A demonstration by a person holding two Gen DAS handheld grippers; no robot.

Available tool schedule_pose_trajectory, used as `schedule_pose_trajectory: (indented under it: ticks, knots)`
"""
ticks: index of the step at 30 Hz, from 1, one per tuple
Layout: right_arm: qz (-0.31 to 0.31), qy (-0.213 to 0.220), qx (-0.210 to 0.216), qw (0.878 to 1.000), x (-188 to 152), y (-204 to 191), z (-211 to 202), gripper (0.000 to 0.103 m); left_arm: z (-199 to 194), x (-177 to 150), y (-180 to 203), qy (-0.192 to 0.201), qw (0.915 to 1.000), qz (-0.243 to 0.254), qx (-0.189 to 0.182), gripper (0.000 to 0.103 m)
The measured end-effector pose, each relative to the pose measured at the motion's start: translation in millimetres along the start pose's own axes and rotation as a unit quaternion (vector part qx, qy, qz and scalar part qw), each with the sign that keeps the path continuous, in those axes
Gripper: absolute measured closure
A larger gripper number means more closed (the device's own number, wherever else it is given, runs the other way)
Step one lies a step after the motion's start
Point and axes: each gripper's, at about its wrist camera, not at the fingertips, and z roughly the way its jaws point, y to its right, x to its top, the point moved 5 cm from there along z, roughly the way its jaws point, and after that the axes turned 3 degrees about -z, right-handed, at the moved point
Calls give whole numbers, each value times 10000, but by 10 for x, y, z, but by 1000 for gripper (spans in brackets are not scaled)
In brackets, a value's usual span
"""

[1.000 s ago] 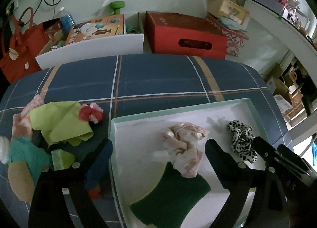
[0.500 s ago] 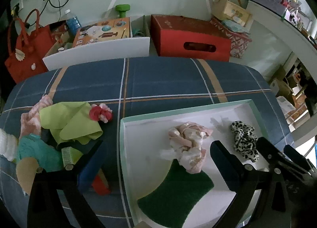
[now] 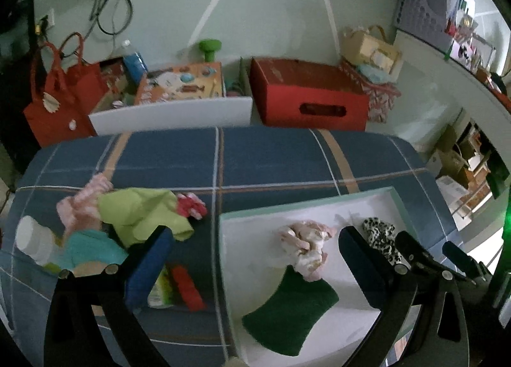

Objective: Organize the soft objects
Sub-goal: 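Withdraw the left tool from the tray toward the remaining items, then grasp the beige round puff with the right tool while the left nears the face mask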

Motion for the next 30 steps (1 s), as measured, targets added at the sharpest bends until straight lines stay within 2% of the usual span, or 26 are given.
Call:
schedule_pose_trajectory:
  ticks: [4, 8, 15, 19, 23, 30]
  knots:
    - [112, 109, 273, 9995, 2, -47, -63, 0, -142, 65, -182, 137, 9998, -171, 38, 0]
    - [-49, 123, 242, 9996, -11, -132, -101, 0, -301, 106, -456, 284, 9986, -430, 156, 0]
    - [-216, 31, 664, 9976, -71, -399, -119, 0, -559, 88, -1148, 466, 9927, -985, 521, 0]
    - [-472, 47, 828, 9954, -117, -650, -149, 0, -640, -15, -1639, 459, 9847, -1484, 791, 0]
    - [-741, 42, 1205, 9899, -155, -953, -194, 0, -672, -197, -2087, 401, 9742, -1957, 1050, 0]
    - [-1163, 82, 1433, 9828, -267, -1471, -337, 0, -679, -568, -2641, 128, 9583, -2465, 1442, 0]
